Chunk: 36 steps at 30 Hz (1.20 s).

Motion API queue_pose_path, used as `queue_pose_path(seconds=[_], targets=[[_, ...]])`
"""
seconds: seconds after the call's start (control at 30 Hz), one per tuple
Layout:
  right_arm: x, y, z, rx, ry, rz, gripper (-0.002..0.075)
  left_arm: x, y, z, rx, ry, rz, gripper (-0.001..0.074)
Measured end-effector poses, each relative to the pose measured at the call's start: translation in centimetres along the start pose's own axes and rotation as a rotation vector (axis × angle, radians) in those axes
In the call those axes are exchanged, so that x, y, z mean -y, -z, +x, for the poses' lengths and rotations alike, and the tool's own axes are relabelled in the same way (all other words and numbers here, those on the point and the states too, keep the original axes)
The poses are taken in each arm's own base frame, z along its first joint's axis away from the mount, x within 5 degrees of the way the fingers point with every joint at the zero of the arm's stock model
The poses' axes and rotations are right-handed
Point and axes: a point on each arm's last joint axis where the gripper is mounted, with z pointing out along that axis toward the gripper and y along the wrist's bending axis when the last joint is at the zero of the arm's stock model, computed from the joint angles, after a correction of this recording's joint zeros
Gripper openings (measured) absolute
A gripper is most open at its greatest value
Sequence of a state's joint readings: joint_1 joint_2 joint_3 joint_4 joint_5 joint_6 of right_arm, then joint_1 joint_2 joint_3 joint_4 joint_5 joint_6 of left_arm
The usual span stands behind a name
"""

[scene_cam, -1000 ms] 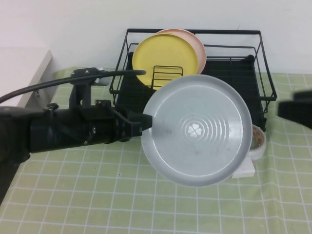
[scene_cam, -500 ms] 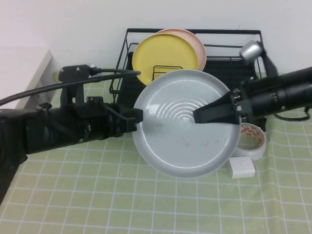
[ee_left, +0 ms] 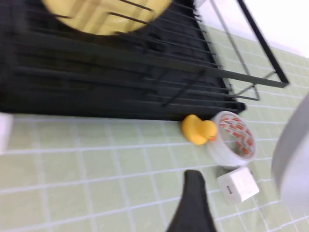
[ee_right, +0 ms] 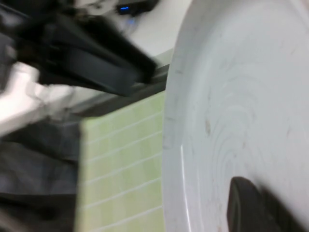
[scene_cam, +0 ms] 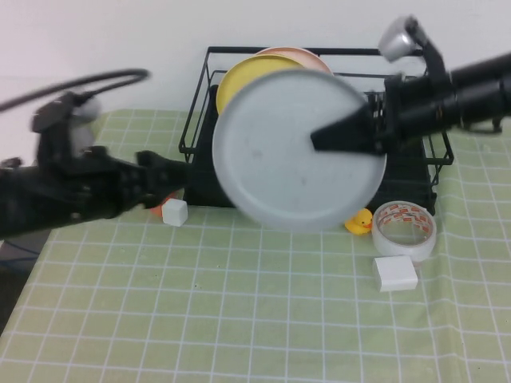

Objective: Place plate on rack
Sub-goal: Place the plate on the rack

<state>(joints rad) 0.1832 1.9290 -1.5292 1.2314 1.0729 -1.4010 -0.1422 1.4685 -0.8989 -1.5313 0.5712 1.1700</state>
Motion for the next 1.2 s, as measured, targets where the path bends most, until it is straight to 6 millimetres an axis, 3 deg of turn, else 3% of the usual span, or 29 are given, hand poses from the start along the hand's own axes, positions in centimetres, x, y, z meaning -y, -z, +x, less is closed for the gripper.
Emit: queue_pose_path(seconds=[0.1, 0.17, 0.23, 0.4, 0.47, 0.73, 0.87, 1.0, 1.2], targets=[[0.6, 0.6, -2.1, 0.008, 0.141, 0.067, 0.0172, -1.1, 1.9, -0.5, -0.014, 0.031, -0.02, 0.0487], [1.0, 1.0, -3.7, 0.024, 0.237, 0.1, 0.0171, -1.5, 2.9, -0.6, -0.028, 0.073, -0.023, 0.0454], [1.3, 1.3, -5.3, 0.048, 0.328, 0.122, 0.017, -1.9, 3.9, -0.5, -0.027, 0.114, -0.032, 0.0384], [2.5, 1.5, -8.1, 0.092, 0.538, 0.164, 0.0167, -1.5, 5.5, 1.9, -0.046, 0.146, -0.05, 0.009], [3.4, 1.2, -8.7, 0.105, 0.582, 0.174, 0.0165, -1.2, 6.2, 3.5, -0.061, 0.155, -0.048, 0.0038], [7.6, -0.8, -8.8, 0.138, 0.662, 0.207, 0.0154, 1.3, 9.4, 9.8, -0.098, 0.169, 0.028, 0.0003], [10.2, -0.9, -8.3, 0.177, 0.67, 0.267, 0.0154, 2.3, 10.6, 12.0, -0.101, 0.152, 0.064, 0.0], [13.0, -1.2, -6.9, 0.261, 0.612, 0.301, 0.0154, 2.8, 11.3, 12.8, -0.078, 0.126, 0.073, 0.0], [16.5, -2.9, -3.3, 0.301, 0.558, 0.325, 0.0153, 3.0, 11.6, 12.7, -0.054, 0.108, 0.063, 0.0]])
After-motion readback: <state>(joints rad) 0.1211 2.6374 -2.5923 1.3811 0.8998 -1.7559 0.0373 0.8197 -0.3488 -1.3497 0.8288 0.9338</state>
